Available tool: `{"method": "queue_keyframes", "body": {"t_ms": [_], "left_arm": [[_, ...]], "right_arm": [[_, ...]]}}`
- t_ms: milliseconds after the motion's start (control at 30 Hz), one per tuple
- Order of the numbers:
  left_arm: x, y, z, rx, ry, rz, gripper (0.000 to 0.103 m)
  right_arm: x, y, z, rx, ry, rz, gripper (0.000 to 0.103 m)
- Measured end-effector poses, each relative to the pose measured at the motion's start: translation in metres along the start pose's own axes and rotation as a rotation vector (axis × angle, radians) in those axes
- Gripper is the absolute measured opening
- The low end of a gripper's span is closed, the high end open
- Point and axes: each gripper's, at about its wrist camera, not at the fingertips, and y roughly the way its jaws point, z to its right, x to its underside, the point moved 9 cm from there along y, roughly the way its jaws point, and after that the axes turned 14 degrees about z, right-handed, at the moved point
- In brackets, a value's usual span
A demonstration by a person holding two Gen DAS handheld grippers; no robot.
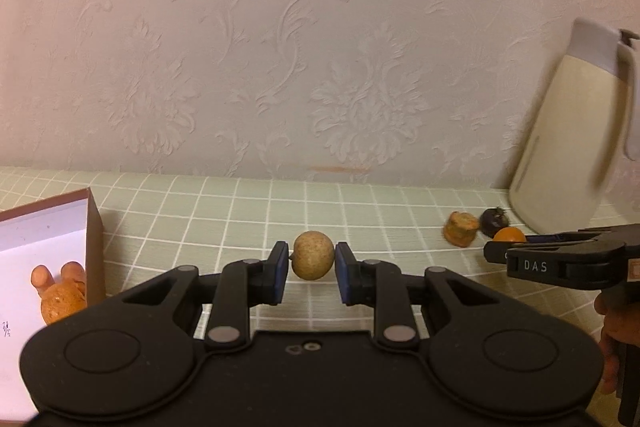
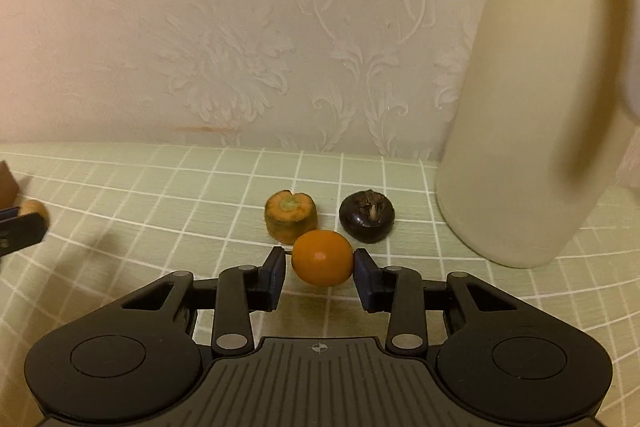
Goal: Organize fruits
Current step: 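Hold the tan fruit in the left tool while the right tool grasps a small orange, then carry the tan fruit and the orange over the white box with both tools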
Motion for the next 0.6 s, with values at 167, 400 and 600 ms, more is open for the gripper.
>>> {"method": "queue_keyframes", "body": {"t_ms": [167, 400, 600], "left_arm": [[-0.005, -0.026, 0.015, 0.040, 0.030, 0.030, 0.015], [0.007, -0.071, 0.014, 0.046, 0.050, 0.028, 0.015], [0.017, -0.107, 0.004, 0.024, 0.059, 0.027, 0.015]], "right_arm": [[-0.012, -0.034, -0.008, -0.032, -0.020, 0.029, 0.037], [-0.005, -0.084, -0.027, -0.083, -0.049, 0.028, 0.037], [0.003, -0.115, -0.051, -0.123, -0.100, 0.028, 0.037]]}}
